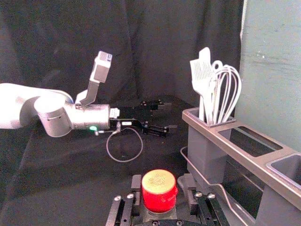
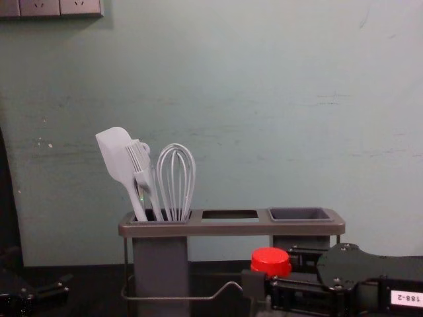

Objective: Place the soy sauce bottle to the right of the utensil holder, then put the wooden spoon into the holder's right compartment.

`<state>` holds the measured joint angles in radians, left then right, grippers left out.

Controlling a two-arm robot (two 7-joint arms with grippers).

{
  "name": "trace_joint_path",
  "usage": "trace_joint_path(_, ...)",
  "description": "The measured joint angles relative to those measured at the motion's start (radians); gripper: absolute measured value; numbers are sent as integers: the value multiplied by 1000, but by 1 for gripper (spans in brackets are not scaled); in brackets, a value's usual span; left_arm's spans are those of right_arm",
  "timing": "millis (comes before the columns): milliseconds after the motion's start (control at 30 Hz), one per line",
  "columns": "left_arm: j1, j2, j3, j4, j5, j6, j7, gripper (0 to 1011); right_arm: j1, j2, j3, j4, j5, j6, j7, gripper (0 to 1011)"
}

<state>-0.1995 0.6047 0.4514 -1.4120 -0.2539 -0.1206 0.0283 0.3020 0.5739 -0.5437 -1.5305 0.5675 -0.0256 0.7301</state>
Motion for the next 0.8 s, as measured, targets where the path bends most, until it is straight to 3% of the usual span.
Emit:
trace_joint_path(233,0,0,0,0,0,0,0,1005,-1,1,1,-1,0,-1,0,386)
trace_joint_path(633,0,0,0,0,0,0,0,1005,-10,14,8,-24,13,-2,-3,386)
trace_joint_path(800,0,0,0,0,0,0,0,1005,-40,53,40,-98,51,1,-16,386)
